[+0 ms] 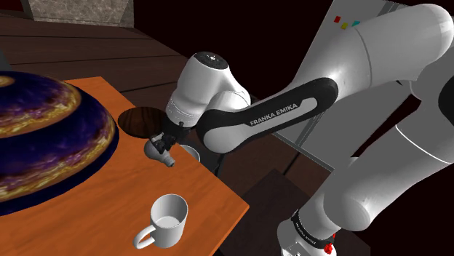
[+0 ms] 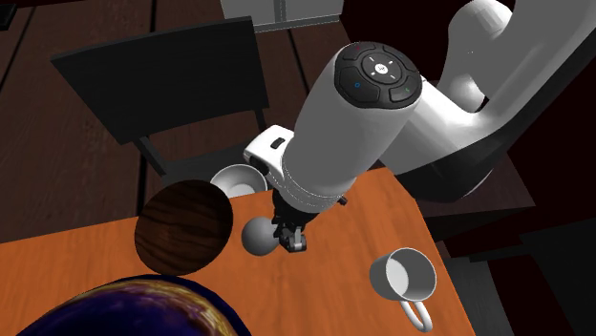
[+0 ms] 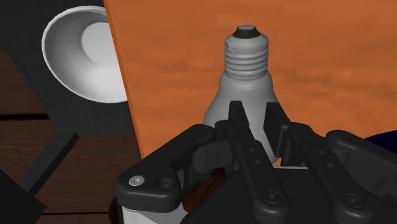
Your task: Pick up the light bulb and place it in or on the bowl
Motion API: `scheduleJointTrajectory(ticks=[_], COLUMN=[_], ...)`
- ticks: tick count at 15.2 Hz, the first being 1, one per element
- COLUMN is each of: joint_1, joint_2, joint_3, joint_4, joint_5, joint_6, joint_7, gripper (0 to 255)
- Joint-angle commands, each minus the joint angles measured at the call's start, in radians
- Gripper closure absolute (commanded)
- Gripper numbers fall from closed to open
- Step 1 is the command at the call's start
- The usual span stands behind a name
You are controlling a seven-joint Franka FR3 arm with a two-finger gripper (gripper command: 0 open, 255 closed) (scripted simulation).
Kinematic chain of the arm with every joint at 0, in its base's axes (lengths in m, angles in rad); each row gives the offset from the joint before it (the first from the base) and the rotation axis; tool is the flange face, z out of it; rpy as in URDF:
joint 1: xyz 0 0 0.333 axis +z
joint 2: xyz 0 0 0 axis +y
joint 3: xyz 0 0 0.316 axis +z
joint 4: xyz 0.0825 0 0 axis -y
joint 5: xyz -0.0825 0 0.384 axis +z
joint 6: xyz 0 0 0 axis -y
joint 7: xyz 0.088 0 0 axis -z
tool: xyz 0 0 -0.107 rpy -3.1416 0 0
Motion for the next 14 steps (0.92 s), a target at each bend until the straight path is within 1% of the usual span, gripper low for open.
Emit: scheduleJointTrajectory(ticks=[1, 3, 4, 7, 8, 9, 11, 14], joint_1=[0.0, 0.001, -0.002, 0.005, 0.003, 0.003, 0.016, 0.01], joint_2=[0.003, -0.004, 0.011, -0.019, -0.013, -0.013, 0.0, 0.038], joint_3=[-0.001, -0.003, 0.001, -0.005, -0.004, -0.004, -0.003, 0.002], joint_4=[-0.008, -0.008, 0.0, 0.016, 0.011, 0.011, 0.038, 0.031], joint_5=[0.003, 0.009, -0.005, 0.025, 0.017, 0.017, 0.072, 0.042], joint_6=[-0.002, -0.007, -0.003, -0.045, -0.031, -0.031, -0.159, -0.119], joint_7=[-0.002, -0.008, 0.005, -0.02, -0.014, -0.014, -0.02, 0.002], gripper=[255, 255, 255, 255, 255, 0, 0, 0])
